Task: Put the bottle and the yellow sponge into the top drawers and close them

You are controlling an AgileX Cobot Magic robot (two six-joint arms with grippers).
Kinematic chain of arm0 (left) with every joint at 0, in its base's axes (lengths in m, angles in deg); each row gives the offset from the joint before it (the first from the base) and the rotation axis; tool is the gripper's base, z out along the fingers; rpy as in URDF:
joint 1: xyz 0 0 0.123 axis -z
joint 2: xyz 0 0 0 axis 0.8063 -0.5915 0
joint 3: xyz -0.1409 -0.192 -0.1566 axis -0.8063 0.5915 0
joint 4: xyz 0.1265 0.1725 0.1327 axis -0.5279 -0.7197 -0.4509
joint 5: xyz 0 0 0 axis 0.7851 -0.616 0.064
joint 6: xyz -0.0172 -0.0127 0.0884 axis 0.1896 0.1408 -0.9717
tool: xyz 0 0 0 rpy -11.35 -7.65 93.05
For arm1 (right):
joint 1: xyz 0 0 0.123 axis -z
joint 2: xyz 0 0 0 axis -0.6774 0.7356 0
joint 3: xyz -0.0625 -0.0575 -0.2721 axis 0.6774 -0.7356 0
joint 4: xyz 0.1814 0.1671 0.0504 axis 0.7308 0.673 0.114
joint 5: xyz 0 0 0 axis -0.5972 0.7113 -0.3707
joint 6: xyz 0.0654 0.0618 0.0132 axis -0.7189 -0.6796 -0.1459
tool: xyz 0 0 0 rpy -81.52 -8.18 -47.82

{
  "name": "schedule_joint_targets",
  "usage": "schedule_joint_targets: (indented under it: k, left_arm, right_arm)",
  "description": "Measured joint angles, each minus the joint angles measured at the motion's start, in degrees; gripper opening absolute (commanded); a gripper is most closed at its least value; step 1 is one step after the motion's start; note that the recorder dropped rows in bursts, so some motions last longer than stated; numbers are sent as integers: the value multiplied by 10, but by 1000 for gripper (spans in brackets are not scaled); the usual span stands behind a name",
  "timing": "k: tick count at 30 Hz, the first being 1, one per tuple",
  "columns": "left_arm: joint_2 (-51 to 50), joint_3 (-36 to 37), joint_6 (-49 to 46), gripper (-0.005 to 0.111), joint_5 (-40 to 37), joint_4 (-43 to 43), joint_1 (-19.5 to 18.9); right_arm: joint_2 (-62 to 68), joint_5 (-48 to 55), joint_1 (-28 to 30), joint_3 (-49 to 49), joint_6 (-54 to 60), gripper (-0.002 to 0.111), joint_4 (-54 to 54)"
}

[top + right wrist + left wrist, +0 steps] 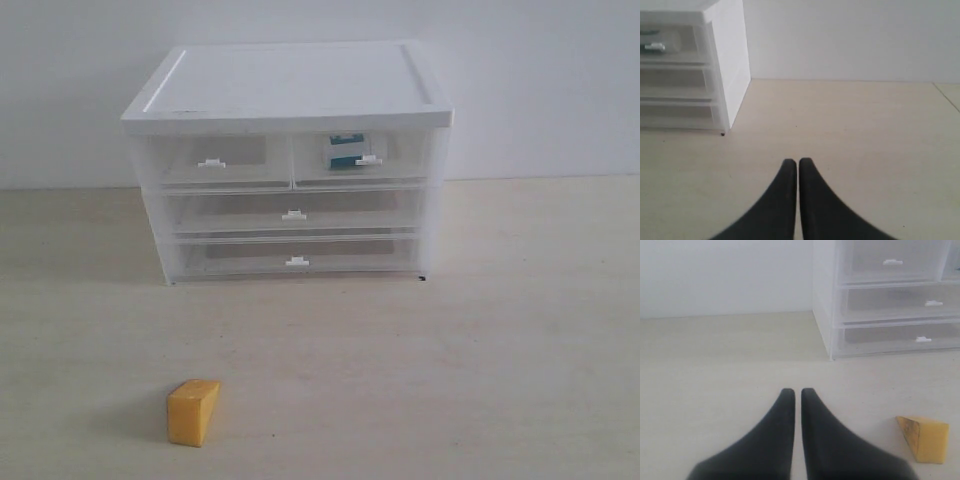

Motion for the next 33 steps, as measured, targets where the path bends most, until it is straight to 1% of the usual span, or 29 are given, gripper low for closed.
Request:
schedule_joint_targets:
  k: [10, 17, 33]
  left_arm:
    - [0, 0, 0, 4, 0, 0, 0]
    - [0, 0, 0, 4, 0, 0, 0]
    - [0, 0, 0, 4, 0, 0, 0]
  right_arm:
    - [-93, -9, 0, -85, 53, 0, 51]
    - [-100, -15, 0, -88, 97, 0, 95]
    - [-100, 7, 0, -88, 102, 0, 98]
